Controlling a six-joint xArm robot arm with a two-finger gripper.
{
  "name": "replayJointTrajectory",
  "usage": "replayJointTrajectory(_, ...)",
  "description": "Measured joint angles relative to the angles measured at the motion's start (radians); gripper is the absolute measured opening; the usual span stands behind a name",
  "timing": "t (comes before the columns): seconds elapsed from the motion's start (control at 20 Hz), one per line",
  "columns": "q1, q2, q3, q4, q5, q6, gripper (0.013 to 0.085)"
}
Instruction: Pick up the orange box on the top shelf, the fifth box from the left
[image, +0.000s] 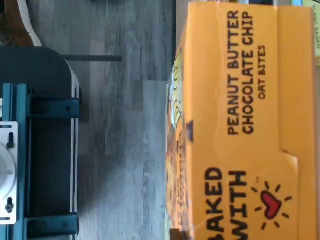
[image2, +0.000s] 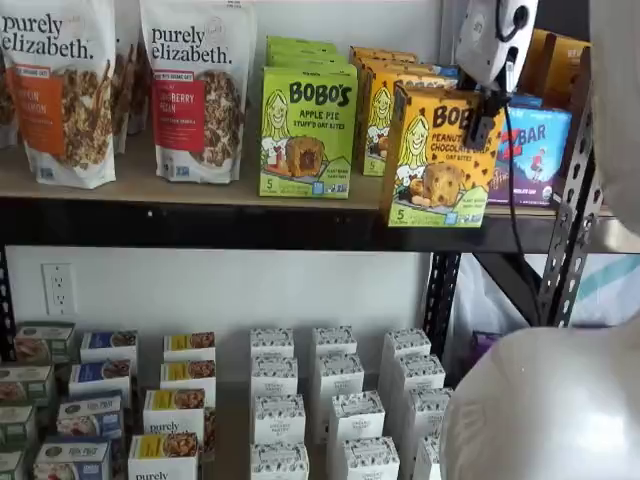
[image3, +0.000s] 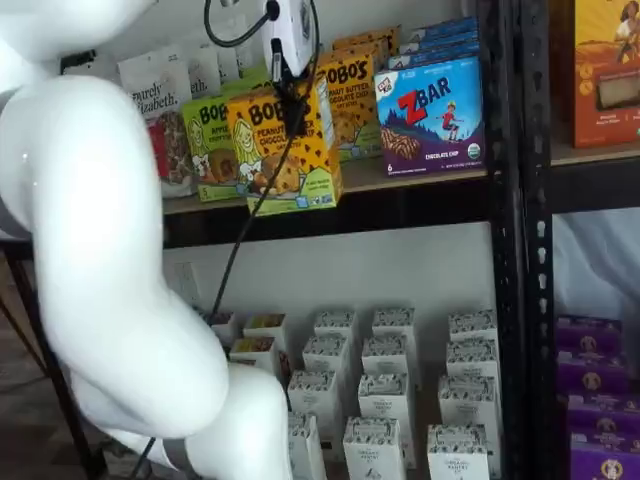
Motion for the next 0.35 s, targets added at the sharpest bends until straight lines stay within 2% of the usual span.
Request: replayJointTrajectory(0.35,-0.011,-0.084,0.070,-0.003,0.003,-0.011,0.0250)
